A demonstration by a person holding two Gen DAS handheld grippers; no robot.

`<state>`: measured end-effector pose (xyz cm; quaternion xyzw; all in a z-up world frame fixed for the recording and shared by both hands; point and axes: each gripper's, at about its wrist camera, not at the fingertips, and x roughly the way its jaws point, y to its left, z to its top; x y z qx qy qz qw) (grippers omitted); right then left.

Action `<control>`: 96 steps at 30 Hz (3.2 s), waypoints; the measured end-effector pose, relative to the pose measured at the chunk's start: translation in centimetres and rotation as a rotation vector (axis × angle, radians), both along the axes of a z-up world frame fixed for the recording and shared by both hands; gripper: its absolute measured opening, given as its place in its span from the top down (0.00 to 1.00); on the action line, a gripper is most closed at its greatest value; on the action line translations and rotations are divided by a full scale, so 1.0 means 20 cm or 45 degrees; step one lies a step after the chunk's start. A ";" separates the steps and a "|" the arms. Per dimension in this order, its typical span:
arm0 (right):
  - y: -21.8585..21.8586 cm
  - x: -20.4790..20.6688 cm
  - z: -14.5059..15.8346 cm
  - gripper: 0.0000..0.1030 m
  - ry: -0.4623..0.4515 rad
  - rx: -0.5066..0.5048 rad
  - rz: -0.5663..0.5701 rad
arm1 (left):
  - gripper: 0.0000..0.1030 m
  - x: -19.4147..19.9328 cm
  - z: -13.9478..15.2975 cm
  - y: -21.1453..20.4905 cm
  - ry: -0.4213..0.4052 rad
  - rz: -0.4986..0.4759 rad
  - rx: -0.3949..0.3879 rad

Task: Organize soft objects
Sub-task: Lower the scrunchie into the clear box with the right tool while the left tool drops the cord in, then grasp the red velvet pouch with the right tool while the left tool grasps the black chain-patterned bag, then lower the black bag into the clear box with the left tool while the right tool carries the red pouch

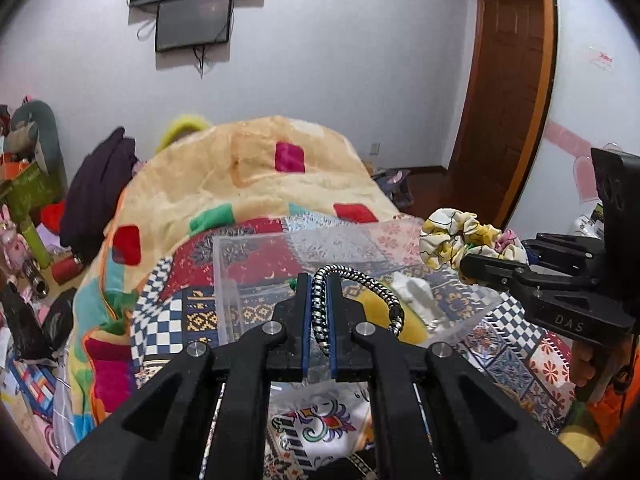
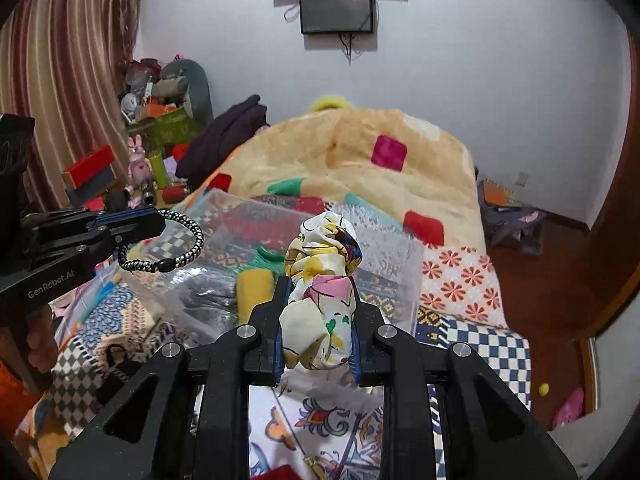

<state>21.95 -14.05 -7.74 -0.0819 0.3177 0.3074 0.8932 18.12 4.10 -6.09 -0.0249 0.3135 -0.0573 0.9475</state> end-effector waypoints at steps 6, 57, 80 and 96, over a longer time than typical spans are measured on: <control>0.05 0.06 -0.13 0.79 0.064 -0.042 0.007 | 0.94 0.11 -0.12 0.00 0.096 0.002 0.011; -0.21 -0.38 -0.29 0.00 0.222 -0.144 -0.059 | 0.04 -0.49 -0.29 -0.10 0.277 -0.014 0.019; -0.19 -0.46 -0.40 0.81 0.309 -0.176 0.014 | 0.83 -0.54 -0.45 -0.18 0.348 -0.170 -0.054; -0.24 -0.46 -0.21 0.94 0.173 -0.070 -0.037 | 0.89 -0.58 -0.12 -0.14 0.074 -0.123 -0.002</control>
